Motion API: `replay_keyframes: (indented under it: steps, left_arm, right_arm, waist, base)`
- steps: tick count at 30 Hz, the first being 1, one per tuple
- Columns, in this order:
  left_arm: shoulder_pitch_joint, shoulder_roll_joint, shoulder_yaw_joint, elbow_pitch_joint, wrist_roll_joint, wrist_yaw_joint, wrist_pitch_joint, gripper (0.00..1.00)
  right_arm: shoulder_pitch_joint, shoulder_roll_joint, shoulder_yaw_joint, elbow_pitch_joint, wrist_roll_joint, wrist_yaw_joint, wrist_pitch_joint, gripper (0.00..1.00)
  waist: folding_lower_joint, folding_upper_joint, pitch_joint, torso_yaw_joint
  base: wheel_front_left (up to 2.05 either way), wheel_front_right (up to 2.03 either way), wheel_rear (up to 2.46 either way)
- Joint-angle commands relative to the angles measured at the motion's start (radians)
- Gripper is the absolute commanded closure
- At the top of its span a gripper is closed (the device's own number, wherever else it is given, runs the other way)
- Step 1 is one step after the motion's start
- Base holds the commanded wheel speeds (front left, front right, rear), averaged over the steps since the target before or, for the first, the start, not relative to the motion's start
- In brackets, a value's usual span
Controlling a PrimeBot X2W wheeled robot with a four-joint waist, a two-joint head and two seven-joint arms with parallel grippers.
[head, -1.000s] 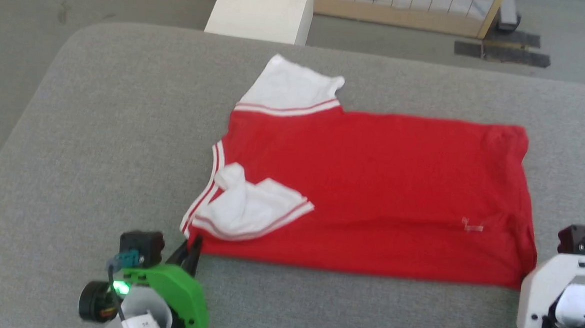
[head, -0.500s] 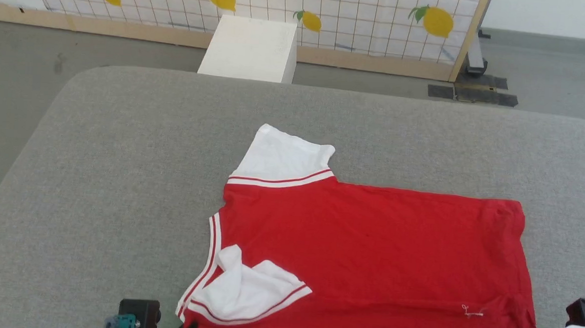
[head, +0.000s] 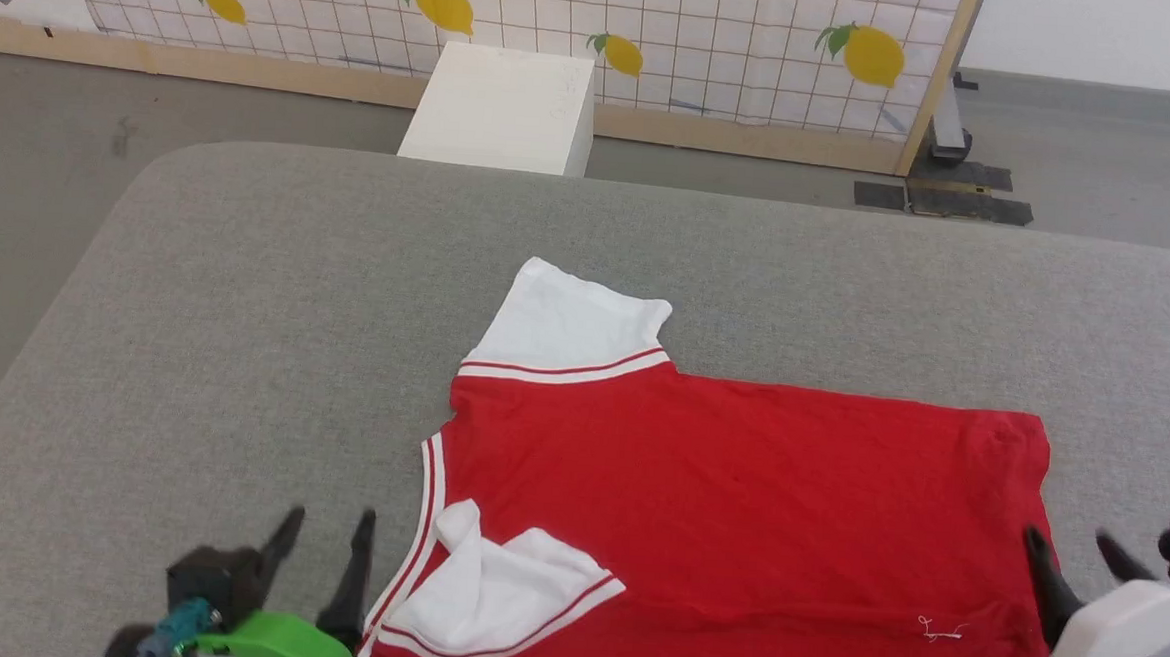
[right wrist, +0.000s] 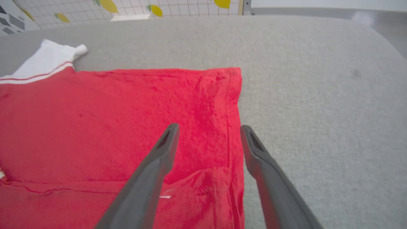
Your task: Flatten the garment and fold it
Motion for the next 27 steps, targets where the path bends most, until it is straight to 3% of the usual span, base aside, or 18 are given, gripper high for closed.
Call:
replay_keyframes:
  steps: [1,6,11,17,23,27]
  left_arm:
    - [-0.024,0.005,0.019,-0.014,0.023,-0.003,-0.019,0.00]
    - [-0.054,-0.016,0.104,-0.128,0.116,-0.030,-0.038,0.00]
    - [-0.072,-0.047,0.178,-0.212,0.212,-0.098,-0.039,0.00]
    - [-0.200,-0.022,0.172,-0.159,0.245,-0.185,-0.008,0.00]
    - [-0.452,0.042,0.125,-0.055,0.243,-0.279,0.191,0.00]
    - [-0.625,0.080,0.085,0.056,0.199,-0.311,0.378,0.00]
  right_arm:
    - [-0.017,-0.022,0.030,-0.016,0.008,-0.001,-0.077,0.00]
    - [-0.020,-0.059,0.071,-0.037,-0.010,-0.001,-0.371,0.00]
    - [-0.026,-0.037,0.088,-0.062,-0.056,-0.001,-0.505,0.00]
    - [-0.053,0.005,0.092,-0.116,-0.088,-0.001,-0.533,0.00]
    - [-0.087,0.033,0.112,-0.173,-0.102,-0.001,-0.514,0.00]
    - [-0.115,0.049,0.129,-0.185,-0.077,-0.001,-0.494,0.00]
  waist:
    - [0.0000,0.0000,-0.003,-0.002]
    - [0.0000,0.0000,0.006,-0.017]
    - [0.0000,0.0000,0.059,-0.053]
    - [0.0000,0.0000,0.165,-0.119]
    - [0.0000,0.0000,0.275,-0.194]
    - [0.0000,0.0000,0.336,-0.243]
  base:
    - [0.00,0.00,0.00]
    - [0.00,0.00,0.00]
    - [0.00,0.00,0.00]
    - [0.00,0.00,0.00]
    - [0.00,0.00,0.00]
    - [0.00,0.00,0.00]
